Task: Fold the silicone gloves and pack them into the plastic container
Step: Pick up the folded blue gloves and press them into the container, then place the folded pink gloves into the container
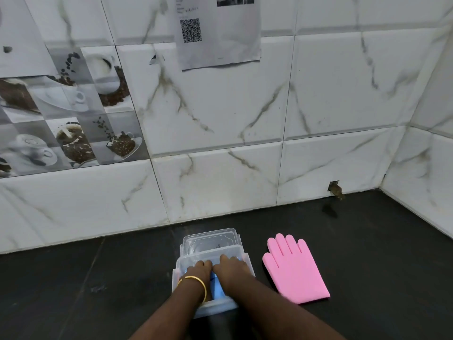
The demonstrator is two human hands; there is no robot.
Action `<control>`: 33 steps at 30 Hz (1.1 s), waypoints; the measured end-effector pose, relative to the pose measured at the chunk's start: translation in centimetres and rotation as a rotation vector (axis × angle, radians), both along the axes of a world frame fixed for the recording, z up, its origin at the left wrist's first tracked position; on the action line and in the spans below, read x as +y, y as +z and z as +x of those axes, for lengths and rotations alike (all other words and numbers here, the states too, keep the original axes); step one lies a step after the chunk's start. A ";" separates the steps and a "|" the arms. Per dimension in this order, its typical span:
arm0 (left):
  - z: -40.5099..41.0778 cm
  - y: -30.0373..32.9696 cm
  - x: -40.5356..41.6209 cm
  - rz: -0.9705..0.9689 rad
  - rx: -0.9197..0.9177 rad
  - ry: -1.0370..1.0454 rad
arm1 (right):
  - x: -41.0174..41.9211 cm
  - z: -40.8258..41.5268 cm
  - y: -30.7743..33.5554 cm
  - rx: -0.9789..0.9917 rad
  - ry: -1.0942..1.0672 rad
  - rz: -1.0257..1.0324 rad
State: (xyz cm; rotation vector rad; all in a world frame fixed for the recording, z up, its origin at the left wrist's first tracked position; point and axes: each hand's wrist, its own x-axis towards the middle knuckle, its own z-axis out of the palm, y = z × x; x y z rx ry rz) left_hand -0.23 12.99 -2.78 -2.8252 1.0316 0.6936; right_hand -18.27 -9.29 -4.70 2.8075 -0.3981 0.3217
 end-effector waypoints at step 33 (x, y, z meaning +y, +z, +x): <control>-14.3 -2.5 -15.3 -0.360 0.357 0.708 | -5.2 -6.2 -0.4 0.067 -0.794 1.278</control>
